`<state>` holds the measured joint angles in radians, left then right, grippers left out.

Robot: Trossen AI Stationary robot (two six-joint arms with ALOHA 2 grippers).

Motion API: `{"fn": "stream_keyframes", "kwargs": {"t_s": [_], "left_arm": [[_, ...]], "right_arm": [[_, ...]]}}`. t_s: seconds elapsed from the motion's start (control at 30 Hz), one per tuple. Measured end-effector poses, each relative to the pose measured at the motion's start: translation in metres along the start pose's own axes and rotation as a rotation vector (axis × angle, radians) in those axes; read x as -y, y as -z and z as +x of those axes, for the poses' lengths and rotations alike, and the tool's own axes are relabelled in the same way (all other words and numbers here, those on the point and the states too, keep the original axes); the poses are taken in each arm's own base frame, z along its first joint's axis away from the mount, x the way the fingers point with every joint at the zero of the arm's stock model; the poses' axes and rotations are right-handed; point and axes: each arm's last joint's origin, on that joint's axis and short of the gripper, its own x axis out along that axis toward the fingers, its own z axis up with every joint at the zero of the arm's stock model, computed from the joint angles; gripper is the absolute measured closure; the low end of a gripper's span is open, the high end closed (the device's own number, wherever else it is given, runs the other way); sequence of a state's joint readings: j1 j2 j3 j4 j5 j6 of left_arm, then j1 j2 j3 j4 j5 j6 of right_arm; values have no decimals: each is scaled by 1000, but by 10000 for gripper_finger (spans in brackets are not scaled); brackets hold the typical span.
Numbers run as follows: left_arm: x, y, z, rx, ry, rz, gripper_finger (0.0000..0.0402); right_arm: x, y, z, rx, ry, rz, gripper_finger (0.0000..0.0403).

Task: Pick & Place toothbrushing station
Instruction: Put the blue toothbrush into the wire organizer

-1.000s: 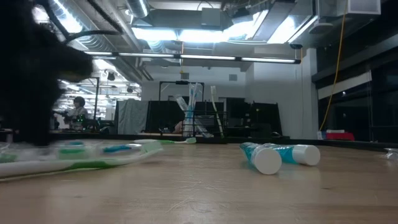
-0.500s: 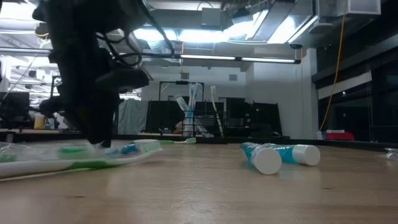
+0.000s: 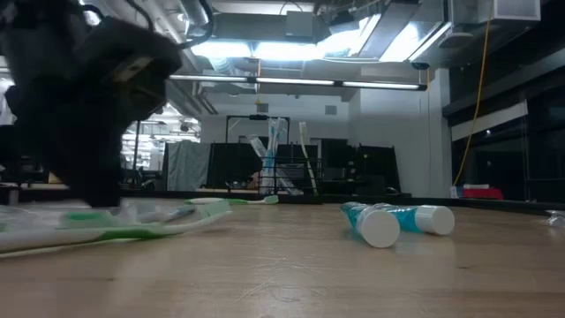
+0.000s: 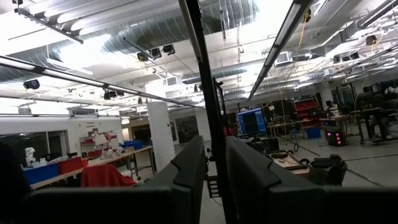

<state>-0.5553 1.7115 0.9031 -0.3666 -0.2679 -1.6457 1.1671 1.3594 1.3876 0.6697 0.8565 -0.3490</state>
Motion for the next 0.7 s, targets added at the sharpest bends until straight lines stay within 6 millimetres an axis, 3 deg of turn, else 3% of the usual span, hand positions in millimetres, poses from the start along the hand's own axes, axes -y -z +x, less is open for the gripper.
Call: {"fn": "stream_keyframes", "kwargs": {"t_s": [0.4,0.53,0.7], "left_arm": [[8,-64,13,109,52,1,400],[4,-59,9,123,10,9,401],[3,-31,-4,79,13,33,386]], "right_arm": [[0,0,0,2,-1,5,333],[-2,-1,-2,0,-8,17,333],[-2,0,-2,1,-7,11,333]]}}
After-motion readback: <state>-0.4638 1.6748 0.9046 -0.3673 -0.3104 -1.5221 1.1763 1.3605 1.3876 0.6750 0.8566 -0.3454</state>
